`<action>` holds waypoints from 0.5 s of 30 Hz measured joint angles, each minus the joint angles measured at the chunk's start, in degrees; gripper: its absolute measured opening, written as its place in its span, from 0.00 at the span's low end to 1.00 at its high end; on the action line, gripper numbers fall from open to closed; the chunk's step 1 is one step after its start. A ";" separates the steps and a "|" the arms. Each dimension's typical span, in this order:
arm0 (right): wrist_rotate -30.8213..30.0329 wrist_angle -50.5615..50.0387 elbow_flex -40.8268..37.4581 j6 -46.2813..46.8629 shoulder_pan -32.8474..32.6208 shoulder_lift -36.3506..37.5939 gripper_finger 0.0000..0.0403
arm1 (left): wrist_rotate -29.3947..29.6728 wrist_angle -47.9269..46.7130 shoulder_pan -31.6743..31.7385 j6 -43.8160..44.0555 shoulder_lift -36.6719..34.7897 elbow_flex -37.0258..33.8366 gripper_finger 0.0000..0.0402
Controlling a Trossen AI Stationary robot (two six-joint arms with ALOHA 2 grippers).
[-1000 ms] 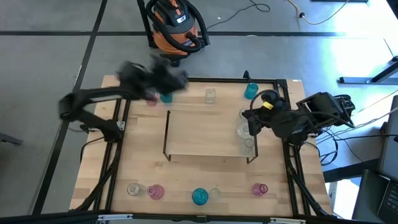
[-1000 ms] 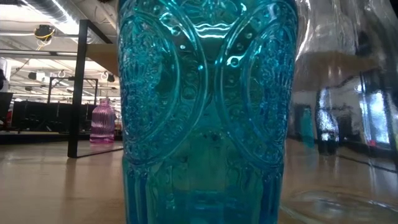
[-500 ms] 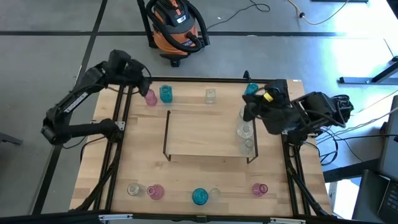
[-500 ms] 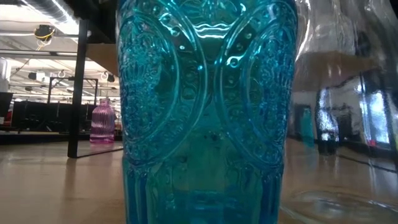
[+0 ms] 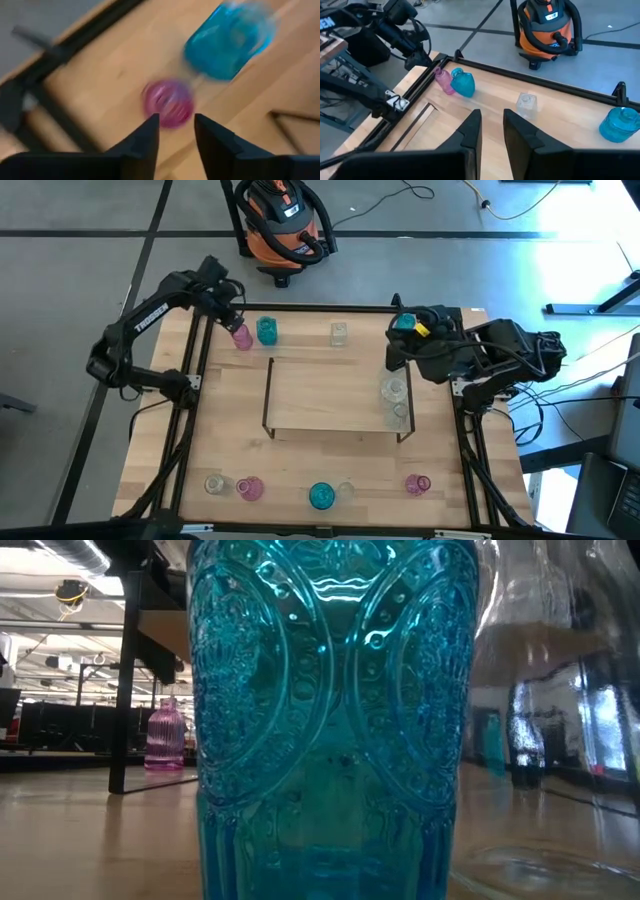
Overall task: Sort vases onto shelf
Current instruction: Put the violet vase on the shelf
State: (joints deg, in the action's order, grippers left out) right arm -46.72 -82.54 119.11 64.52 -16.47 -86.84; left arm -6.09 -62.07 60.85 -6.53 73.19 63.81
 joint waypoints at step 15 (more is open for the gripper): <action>1.91 -3.01 0.02 -3.98 0.00 0.16 0.15 | 2.56 2.74 -0.05 5.41 5.35 0.02 0.37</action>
State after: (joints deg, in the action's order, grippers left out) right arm -44.82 -85.55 119.13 60.54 -16.47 -86.68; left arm -3.52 -59.33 60.80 -1.13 78.54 63.83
